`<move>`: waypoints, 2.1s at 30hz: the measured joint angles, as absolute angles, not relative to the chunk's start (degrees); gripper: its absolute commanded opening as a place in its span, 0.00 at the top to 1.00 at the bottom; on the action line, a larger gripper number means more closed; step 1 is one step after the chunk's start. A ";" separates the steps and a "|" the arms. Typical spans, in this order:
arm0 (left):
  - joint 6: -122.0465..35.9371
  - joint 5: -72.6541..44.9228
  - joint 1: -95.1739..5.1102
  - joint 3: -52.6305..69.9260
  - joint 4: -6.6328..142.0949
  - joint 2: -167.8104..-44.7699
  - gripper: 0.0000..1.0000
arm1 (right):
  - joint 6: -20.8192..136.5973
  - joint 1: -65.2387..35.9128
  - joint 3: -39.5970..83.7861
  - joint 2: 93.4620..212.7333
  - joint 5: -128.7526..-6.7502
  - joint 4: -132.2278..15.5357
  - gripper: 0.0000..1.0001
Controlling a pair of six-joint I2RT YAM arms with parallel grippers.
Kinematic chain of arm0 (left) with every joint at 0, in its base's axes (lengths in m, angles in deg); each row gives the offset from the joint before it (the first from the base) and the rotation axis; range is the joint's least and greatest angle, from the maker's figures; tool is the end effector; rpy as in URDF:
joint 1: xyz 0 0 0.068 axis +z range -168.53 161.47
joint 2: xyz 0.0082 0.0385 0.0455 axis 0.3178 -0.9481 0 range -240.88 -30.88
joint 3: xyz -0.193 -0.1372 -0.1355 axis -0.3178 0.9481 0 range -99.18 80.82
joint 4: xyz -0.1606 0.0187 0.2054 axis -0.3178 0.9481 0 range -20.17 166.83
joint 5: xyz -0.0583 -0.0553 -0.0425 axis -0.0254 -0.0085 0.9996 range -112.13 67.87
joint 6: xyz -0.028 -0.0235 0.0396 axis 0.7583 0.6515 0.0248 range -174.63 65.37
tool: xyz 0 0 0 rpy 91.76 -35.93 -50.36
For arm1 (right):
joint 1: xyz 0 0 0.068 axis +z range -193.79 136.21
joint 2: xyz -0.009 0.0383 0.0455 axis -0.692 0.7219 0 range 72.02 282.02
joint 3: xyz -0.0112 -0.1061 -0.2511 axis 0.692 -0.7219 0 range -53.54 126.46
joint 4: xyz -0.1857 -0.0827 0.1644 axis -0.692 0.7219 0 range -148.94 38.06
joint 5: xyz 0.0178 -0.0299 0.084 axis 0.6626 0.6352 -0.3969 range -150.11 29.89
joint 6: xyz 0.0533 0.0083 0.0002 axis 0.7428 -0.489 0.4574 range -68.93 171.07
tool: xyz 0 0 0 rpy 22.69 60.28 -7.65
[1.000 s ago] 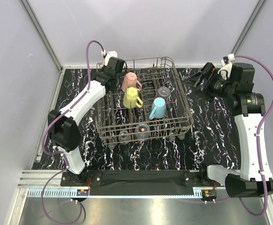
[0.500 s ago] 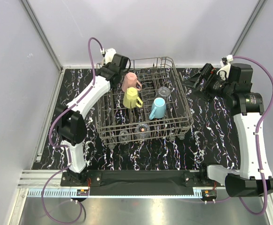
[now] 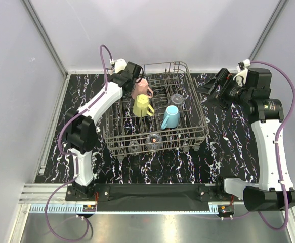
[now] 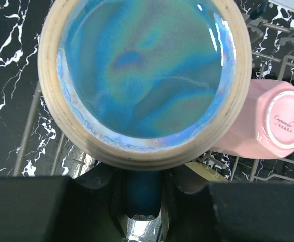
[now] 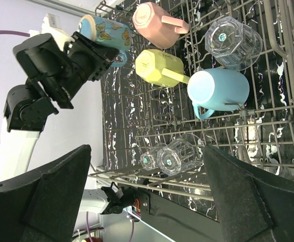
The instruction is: Load the cups into the dish rack
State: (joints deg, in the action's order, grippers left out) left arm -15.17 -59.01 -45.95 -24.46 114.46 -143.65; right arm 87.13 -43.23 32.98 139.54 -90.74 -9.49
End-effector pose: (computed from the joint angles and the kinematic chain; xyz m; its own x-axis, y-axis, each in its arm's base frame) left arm 0.3967 -0.1817 0.3037 -0.5671 -0.2786 -0.7751 -0.4134 0.9102 -0.0247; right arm 0.2212 0.0202 0.4409 -0.6732 0.4999 -0.5449 -0.0635 0.6950 0.7162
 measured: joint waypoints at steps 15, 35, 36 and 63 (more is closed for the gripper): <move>-6.89 -57.61 -44.31 -27.45 118.76 -148.68 1.00 | 87.32 -43.21 32.17 139.57 -91.05 -9.82 0.00; -4.53 -55.51 -44.07 -27.41 119.57 -152.27 1.00 | 88.72 -43.23 28.30 139.26 -92.27 -12.16 0.00; -4.44 -55.51 -44.07 -27.41 119.55 -152.27 1.00 | 89.05 -43.23 27.65 139.24 -92.71 -12.46 0.00; -3.96 -52.17 -43.42 -25.72 117.19 -152.97 0.36 | 89.90 -43.23 23.30 137.62 -93.76 -15.41 0.00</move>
State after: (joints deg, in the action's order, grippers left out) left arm -3.96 -52.17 -43.42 -25.72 117.19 -152.97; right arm 89.90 -43.23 23.30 137.62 -93.76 -15.41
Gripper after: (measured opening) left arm 0.564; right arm 0.994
